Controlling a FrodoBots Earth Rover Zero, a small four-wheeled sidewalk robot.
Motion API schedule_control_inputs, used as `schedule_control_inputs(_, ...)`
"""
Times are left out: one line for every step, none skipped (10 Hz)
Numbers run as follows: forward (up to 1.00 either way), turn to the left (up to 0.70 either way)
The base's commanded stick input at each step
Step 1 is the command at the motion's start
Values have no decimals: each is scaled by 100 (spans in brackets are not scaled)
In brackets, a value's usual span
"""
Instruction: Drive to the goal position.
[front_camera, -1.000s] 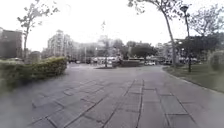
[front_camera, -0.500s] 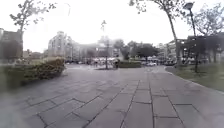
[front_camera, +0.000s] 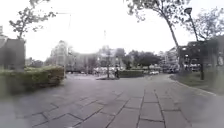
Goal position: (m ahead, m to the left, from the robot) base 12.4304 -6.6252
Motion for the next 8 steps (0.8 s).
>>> schedule_control_inputs(100,-40)
schedule_control_inputs(100,-36)
schedule_control_inputs(100,-20)
schedule_control_inputs(100,-6)
schedule_control_inputs(100,0)
schedule_control_inputs(100,0)
schedule_control_inputs(100,0)
schedule_control_inputs(100,0)
